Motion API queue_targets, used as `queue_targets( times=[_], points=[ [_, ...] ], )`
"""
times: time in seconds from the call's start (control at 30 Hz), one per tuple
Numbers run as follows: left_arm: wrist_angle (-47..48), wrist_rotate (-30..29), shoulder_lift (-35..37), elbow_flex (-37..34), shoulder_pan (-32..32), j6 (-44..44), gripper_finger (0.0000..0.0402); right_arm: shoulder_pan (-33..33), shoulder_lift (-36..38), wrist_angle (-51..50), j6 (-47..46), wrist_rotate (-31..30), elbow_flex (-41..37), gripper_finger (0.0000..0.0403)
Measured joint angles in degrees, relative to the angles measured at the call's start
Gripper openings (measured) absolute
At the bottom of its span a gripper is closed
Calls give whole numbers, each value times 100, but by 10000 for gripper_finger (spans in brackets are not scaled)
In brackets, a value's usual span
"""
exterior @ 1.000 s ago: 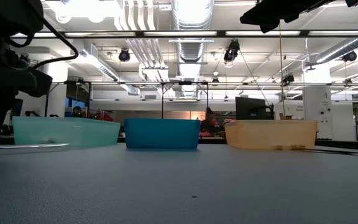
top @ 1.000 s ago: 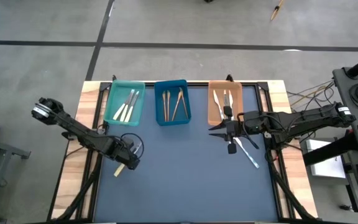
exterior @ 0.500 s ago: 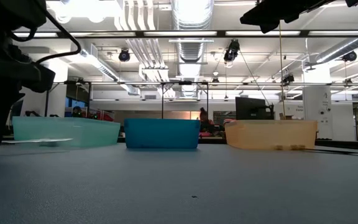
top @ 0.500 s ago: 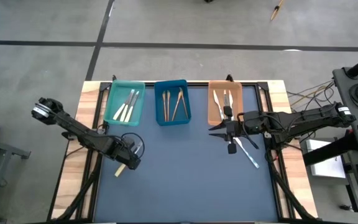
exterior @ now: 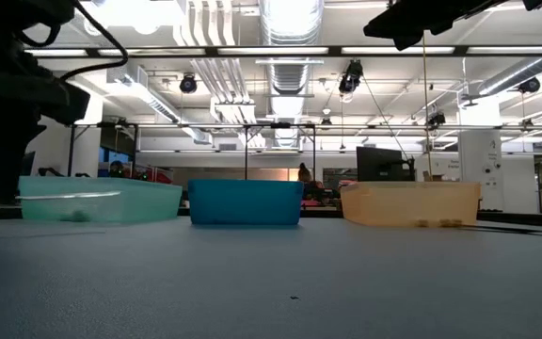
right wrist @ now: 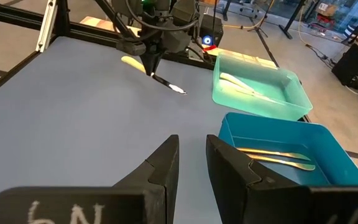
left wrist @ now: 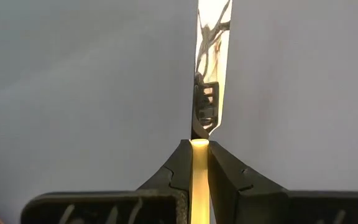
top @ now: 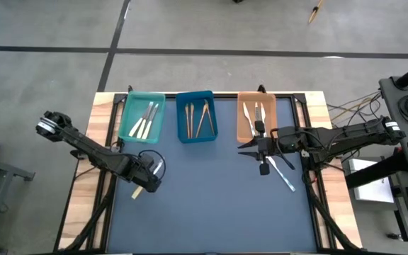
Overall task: Sort silverware by color (type)
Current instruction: Put the yellow knife into the green bin
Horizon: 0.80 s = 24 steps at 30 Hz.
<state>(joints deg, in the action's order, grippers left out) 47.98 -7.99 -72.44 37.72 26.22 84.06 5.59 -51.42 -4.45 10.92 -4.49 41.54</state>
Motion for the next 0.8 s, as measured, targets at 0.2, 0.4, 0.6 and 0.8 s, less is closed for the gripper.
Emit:
queue_targets(
  times=[0.2, 0.4, 0.6, 0.8],
  points=[
    [149, -184, 0, 264, 0, -112, 11, 1, 0, -3, 2, 0, 0, 72],
    [604, -398, 0, 469, 0, -115, 11, 2, 0, -2, 0, 0, 0, 72],
    [704, -529, 0, 527, 0, -109, 11, 2, 0, -4, 2, 0, 0, 72],
    [736, -992, 28, 605, -7, -104, 11, 2, 0, -2, 0, 0, 0, 72]
  ],
)
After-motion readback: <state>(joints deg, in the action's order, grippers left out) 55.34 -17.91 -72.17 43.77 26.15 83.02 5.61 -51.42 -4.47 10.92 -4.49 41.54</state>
